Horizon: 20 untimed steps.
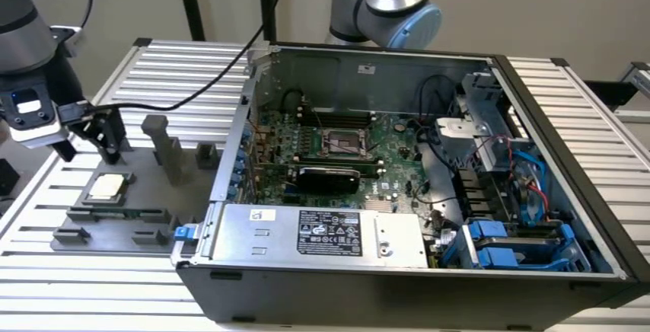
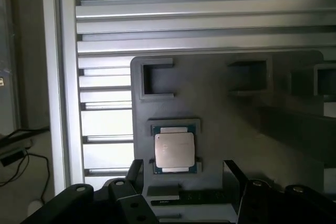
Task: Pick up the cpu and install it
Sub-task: 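Pick up the cpu and move it towards the insertion slot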
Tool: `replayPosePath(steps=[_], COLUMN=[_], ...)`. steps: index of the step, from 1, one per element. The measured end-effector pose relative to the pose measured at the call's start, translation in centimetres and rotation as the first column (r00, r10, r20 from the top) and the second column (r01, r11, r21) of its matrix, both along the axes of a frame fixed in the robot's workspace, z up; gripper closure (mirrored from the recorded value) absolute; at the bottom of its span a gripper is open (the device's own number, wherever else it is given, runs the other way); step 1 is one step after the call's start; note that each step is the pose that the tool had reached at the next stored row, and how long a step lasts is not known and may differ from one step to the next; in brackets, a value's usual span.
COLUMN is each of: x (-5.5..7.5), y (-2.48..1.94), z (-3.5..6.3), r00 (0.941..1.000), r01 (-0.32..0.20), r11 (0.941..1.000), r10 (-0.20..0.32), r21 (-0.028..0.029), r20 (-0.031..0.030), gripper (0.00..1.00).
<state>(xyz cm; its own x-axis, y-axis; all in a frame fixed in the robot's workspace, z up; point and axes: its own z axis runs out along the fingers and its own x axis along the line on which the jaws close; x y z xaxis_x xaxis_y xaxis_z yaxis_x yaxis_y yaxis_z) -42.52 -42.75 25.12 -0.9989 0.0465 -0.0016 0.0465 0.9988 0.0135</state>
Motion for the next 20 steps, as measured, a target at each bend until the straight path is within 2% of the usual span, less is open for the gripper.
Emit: replayPosePath(steps=[15,20], x=[0.1,0.1], y=[-0.45,-0.47], z=[-2.73,-3.64], r00=[1.0,1.0], r01=[0.0,0.0], r11=[1.0,1.0], r10=[0.0,0.0], r21=[0.0,0.0], r20=[0.0,-0.0001], gripper=[0.29,0.29])
